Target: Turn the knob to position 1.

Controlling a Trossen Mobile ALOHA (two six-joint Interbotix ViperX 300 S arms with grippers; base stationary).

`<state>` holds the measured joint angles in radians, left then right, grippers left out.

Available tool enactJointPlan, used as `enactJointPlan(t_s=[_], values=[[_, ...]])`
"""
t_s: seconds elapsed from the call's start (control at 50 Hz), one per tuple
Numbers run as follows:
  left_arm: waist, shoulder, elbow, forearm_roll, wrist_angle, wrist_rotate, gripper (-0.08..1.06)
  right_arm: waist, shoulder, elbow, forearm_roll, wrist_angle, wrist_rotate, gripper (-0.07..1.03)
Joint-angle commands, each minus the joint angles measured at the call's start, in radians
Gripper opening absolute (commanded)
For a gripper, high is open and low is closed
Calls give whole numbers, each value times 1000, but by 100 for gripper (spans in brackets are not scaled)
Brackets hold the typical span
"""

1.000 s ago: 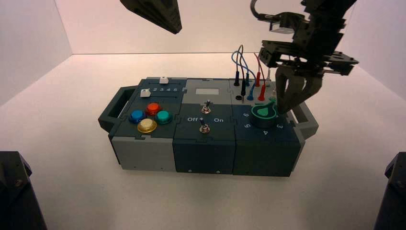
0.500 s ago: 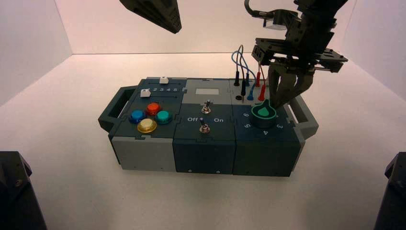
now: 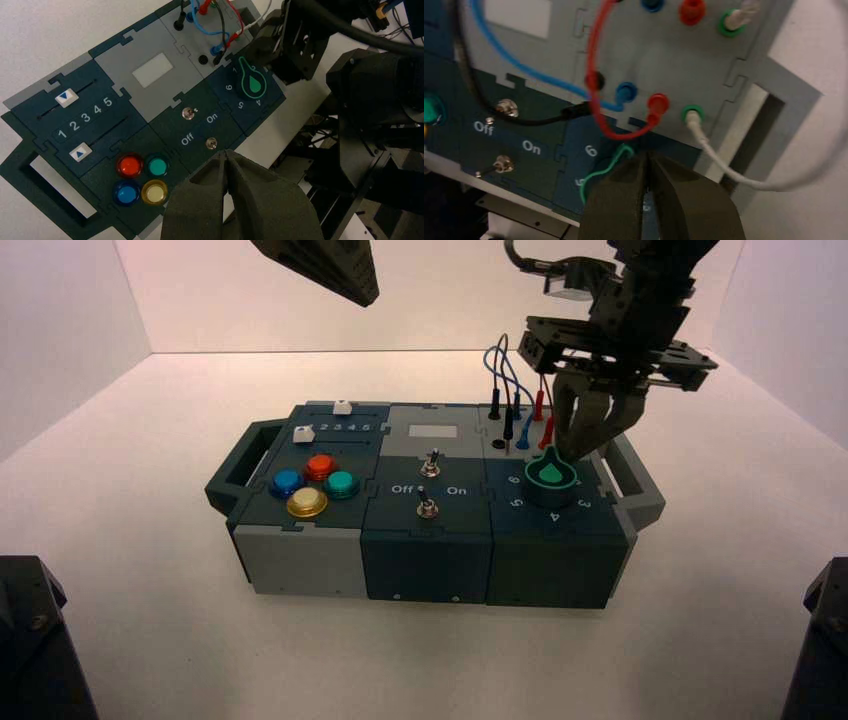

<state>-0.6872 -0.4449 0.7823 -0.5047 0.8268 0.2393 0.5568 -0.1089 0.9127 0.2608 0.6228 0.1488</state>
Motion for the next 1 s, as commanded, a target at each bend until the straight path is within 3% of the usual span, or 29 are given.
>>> enactJointPlan(t_s=[0.02,0.54,0.82,1.0], values=[[-3,-12,-12,-3,-3,0,-3,14,-3,-23,9,-11,-3,-2],[-3,-17,-8,-3,-3,2,-3,12,-77,-35,-52,9,2,-2],[-3,-18,-20,11,11,26,-3,12,-184,-37,-66,86,-6,-2],[-2,-20,-31,15,12,28,-3,14,-258,-37,-66,126,-26,-2]])
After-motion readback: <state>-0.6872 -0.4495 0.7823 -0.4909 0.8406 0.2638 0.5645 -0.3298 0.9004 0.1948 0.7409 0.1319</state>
